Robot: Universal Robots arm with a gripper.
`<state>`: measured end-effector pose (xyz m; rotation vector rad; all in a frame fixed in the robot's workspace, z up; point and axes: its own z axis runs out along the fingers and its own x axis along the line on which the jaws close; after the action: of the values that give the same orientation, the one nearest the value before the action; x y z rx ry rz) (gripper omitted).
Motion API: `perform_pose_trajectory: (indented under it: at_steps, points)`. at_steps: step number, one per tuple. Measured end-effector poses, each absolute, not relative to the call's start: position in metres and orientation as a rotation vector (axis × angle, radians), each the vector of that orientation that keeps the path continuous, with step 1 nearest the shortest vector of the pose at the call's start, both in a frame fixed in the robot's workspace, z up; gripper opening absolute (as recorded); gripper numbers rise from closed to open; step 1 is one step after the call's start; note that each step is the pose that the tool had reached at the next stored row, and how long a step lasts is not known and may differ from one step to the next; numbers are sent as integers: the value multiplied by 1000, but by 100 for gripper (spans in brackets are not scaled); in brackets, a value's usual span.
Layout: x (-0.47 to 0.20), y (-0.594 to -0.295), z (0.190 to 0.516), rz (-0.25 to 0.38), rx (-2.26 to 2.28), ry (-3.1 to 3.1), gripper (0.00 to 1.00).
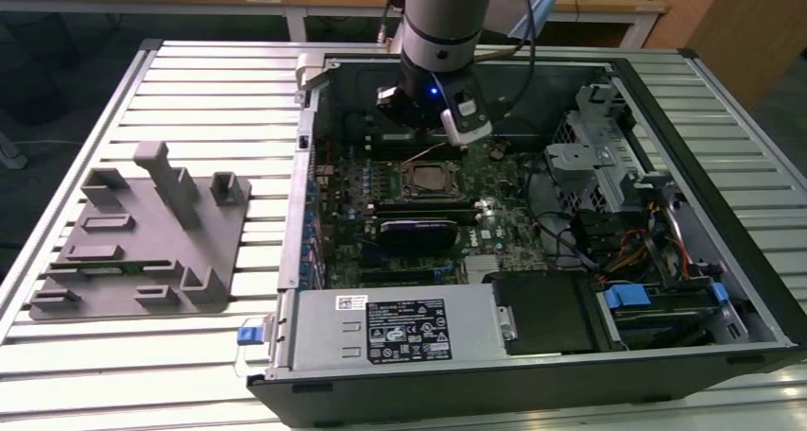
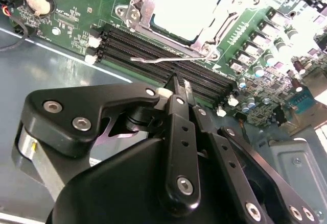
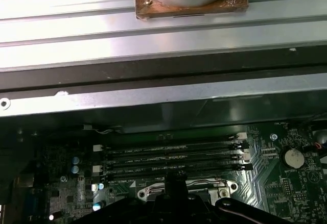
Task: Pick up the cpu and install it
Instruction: 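Install the first cpu locking lever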
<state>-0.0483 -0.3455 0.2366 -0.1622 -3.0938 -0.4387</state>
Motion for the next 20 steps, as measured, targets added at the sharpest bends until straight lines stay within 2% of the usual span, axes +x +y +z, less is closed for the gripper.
perform_pose_trajectory:
  at_steps: [20]
  points:
    - [-48, -345, 220, -394, -216, -3116, 11]
